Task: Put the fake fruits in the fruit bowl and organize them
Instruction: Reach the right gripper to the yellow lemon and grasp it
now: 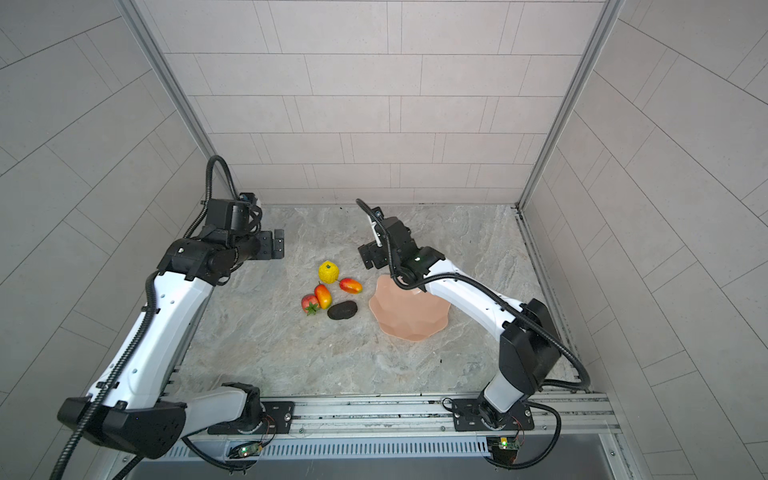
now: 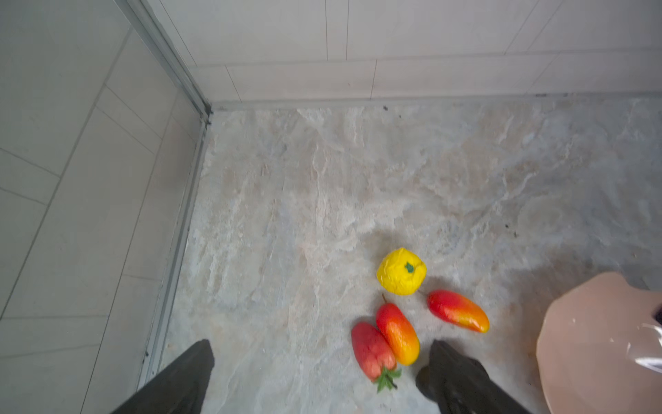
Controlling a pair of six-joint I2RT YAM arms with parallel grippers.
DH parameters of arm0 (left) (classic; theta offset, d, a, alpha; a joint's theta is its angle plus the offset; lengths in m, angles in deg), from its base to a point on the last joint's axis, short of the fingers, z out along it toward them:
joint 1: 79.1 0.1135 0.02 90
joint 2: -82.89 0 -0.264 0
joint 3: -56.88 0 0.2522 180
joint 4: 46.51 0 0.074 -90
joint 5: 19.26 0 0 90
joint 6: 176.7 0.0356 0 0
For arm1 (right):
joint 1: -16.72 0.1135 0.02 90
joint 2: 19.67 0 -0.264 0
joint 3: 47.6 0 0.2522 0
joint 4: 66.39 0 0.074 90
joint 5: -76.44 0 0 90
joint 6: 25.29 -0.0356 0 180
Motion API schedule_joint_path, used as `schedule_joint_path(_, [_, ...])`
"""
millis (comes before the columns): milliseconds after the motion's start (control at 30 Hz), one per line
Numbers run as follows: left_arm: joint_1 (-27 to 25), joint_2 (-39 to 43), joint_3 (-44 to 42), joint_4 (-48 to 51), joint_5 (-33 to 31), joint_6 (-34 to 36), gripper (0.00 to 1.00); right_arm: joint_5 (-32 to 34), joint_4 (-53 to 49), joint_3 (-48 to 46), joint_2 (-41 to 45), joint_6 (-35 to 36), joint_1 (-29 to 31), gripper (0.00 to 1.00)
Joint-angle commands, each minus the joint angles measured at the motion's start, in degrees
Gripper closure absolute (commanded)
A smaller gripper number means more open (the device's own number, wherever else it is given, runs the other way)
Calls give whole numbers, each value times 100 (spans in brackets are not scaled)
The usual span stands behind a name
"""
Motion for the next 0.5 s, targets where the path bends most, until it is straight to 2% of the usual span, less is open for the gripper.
schedule_joint_path(0, [8, 322, -119, 1012, 466, -192, 0, -326, -340, 747, -777, -294, 273, 0])
schedule_joint_path(67, [1, 506, -255, 1096, 604, -197, 0, -430, -522, 1349, -1426, -372, 445, 0])
schedule_joint_path(233, [-6, 814, -515, 1253, 502, -128, 0, -731, -861, 2721, -2808, -625, 656, 0])
schedule_joint_path(467, [6, 943, -730, 1317, 540, -14, 0, -778, -1203, 4261, -4085, -926, 683, 0])
